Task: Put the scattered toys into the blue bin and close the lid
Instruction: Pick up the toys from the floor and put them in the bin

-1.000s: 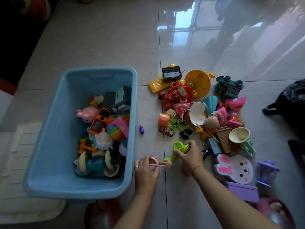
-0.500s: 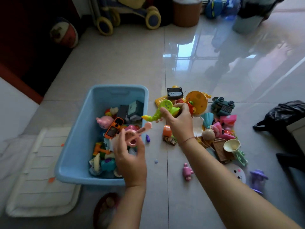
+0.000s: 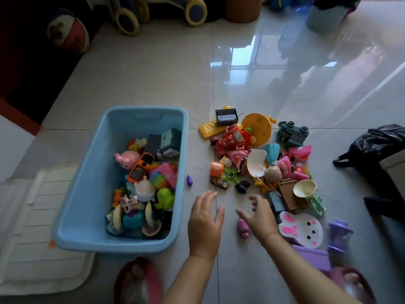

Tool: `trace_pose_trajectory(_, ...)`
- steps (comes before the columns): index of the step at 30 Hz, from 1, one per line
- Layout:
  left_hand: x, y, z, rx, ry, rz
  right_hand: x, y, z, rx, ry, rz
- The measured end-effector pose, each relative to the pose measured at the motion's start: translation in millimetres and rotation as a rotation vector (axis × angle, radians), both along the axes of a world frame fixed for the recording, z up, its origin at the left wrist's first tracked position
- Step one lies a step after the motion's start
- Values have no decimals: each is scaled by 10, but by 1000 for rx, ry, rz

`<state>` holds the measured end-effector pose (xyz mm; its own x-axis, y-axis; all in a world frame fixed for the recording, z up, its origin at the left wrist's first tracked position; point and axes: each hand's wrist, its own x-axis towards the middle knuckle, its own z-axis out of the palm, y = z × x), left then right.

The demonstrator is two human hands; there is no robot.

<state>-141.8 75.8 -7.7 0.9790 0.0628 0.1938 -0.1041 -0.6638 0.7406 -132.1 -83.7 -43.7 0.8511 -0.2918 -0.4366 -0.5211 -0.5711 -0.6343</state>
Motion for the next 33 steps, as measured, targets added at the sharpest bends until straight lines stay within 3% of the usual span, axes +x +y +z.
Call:
trace_pose_trajectory(6, -27, 247, -951, 106, 459, 158, -298, 128, -505, -231, -10, 54)
trace_pose_trajectory(10, 163, 264, -1149, 93, 545, 245, -316, 183, -652, -262, -6, 53)
trace_pose_trajectory(26, 258, 209, -1194, 67, 468, 271, -374, 206, -764, -147, -154, -47)
trace_pose_trajectory(30, 178, 187, -967, 60, 449, 251, -282, 236, -556, -118, -244, -90)
trace_pose_trajectory(33, 110, 66, -617, 14, 331, 219, -163, 256, -297, -102, -329, -124)
